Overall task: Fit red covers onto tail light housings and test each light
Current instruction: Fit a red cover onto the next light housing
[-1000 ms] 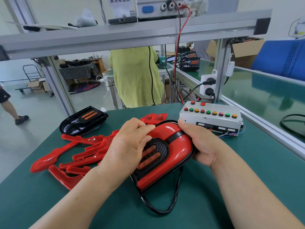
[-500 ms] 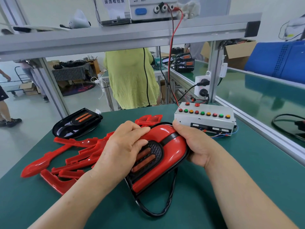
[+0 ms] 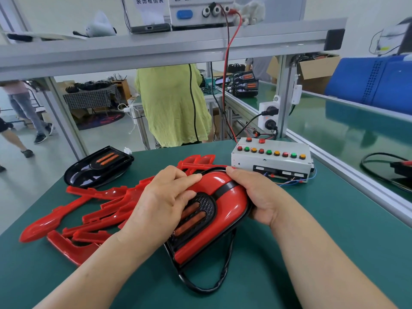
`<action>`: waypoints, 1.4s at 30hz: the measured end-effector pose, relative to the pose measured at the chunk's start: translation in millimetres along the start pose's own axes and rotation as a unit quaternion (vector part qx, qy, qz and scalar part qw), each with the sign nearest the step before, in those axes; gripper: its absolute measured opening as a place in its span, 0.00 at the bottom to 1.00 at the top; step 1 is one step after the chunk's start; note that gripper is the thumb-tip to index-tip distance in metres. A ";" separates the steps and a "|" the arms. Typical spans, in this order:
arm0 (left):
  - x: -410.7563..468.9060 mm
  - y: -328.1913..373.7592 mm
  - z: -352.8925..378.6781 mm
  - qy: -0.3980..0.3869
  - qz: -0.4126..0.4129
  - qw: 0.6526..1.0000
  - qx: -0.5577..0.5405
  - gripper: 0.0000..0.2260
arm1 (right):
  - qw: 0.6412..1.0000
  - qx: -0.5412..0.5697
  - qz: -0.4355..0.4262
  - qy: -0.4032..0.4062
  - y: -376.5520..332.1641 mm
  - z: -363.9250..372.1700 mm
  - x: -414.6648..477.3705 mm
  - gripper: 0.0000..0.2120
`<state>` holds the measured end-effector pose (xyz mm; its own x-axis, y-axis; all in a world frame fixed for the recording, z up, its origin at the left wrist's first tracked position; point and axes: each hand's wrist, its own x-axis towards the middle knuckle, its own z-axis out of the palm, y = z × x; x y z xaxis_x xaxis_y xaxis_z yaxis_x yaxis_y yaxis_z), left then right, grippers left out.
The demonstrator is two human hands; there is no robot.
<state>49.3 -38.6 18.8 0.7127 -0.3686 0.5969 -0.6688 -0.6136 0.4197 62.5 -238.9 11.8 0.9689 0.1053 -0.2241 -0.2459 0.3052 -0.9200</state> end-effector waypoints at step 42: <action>2.1 -0.7 -6.4 -0.026 -0.055 0.997 -0.036 0.15 | 0.999 0.019 0.008 -0.045 4.0 -4.0 4.0 0.18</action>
<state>49.9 -34.4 24.1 0.7911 -0.3392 0.5091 -0.5986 -0.6008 0.5299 65.5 -241.1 5.9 0.9584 0.1955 -0.2077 -0.2647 0.3384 -0.9030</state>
